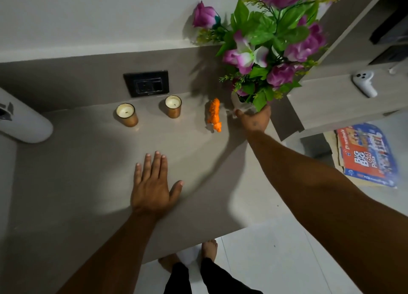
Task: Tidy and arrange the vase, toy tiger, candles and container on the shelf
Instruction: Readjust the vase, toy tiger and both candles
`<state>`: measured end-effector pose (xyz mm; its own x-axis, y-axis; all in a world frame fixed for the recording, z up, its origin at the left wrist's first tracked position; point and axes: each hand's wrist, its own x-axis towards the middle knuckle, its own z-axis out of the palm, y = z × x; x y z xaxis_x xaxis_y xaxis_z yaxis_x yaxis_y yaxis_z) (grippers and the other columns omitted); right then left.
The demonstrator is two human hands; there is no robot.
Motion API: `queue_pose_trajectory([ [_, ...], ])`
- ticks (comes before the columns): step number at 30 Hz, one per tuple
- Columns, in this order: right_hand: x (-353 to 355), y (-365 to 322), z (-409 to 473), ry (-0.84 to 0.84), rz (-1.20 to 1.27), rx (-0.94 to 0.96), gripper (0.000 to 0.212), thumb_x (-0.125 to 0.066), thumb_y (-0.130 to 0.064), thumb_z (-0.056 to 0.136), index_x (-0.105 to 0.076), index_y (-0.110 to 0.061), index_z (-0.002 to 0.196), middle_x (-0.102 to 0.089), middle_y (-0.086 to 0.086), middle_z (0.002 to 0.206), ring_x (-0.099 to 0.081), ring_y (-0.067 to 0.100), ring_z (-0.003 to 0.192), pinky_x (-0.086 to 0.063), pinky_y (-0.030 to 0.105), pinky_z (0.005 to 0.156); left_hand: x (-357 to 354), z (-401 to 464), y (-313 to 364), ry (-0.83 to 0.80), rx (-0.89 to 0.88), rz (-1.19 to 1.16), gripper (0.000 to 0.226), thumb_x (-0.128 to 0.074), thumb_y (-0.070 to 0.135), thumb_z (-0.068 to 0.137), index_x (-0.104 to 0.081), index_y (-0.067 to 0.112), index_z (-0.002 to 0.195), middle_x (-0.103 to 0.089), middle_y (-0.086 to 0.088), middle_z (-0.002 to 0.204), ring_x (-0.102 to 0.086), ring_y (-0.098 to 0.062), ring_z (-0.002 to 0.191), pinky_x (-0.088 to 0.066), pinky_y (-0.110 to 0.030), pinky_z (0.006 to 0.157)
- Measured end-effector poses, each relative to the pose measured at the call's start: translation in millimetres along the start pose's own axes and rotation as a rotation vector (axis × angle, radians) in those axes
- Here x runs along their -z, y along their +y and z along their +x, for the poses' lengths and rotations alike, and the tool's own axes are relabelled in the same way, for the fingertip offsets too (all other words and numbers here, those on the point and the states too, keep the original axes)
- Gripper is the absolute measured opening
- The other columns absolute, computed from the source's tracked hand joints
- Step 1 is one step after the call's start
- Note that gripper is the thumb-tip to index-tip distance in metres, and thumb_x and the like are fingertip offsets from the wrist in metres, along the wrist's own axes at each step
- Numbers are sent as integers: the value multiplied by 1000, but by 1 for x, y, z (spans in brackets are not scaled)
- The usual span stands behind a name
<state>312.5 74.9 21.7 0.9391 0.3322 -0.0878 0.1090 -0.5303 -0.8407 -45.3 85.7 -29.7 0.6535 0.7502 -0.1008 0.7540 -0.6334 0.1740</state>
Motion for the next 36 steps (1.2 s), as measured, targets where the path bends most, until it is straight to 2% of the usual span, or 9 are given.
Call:
queue_pose_trajectory([
  [5,-19,-15,5,22,188,-43,92,-90,-20,64,-41,-9,142,-55,-1,127,-52,17,118,-28,-4,84,-2,2,-2,7,-3,12,90,-23,73,93,-18,12,160,-17,-12,169,-9,-33,157,-9,-54,127],
  [7,-21,-15,10,25,292,-81,93,-90,-13,65,-39,-7,143,-55,1,124,-52,15,114,-30,-10,74,-2,2,-2,1,1,20,91,-23,74,93,-18,12,160,-17,-11,169,-8,-32,157,-9,-54,127],
  [10,-19,-10,20,-84,327,-147,96,-88,-17,69,-32,-15,147,-51,-1,134,-52,9,117,-38,2,88,-2,2,-3,2,5,19,91,-22,74,94,-17,12,160,-16,-11,169,-8,-32,157,-10,-54,127],
  [13,-17,-5,24,-172,349,-177,99,-83,-17,76,-19,-23,152,-41,-8,123,-47,2,102,-33,-7,61,-3,1,-3,8,4,30,91,-22,75,94,-15,13,160,-16,-11,170,-7,-32,157,-11,-55,126],
  [15,-18,-5,25,-130,400,-185,95,-85,-12,72,-29,-19,148,-48,-7,122,-53,6,104,-36,-5,70,-2,1,-2,5,7,30,91,-22,75,94,-16,13,160,-15,-10,170,-7,-31,157,-12,-55,126],
  [19,-21,-6,24,-13,393,-166,86,-91,-11,62,-48,-9,135,-60,1,121,-56,13,106,-39,12,92,-2,1,-2,5,9,28,91,-20,76,94,-16,14,160,-16,-10,170,-7,-31,158,-12,-55,126],
  [29,-22,2,28,-40,388,-120,87,-90,-8,64,-44,-8,139,-56,0,121,-56,21,120,-42,26,103,-2,-1,-2,40,10,2,89,-28,73,95,-20,13,160,-19,-10,169,-9,-31,157,-14,-55,126],
  [33,-12,-5,17,-25,238,-98,102,-94,-28,60,-35,-13,143,-54,-2,124,-51,15,114,-34,8,91,-3,-3,-2,44,8,-11,88,-30,72,95,-19,13,160,-17,-9,170,-6,-29,158,-14,-56,126],
  [36,-6,-1,-10,38,274,-71,98,-88,-37,70,-32,-13,147,-52,6,139,-51,18,126,-41,24,104,-2,-3,-2,28,16,-11,88,-28,71,95,-14,15,161,-12,-8,171,-2,-27,158,-13,-55,126],
])
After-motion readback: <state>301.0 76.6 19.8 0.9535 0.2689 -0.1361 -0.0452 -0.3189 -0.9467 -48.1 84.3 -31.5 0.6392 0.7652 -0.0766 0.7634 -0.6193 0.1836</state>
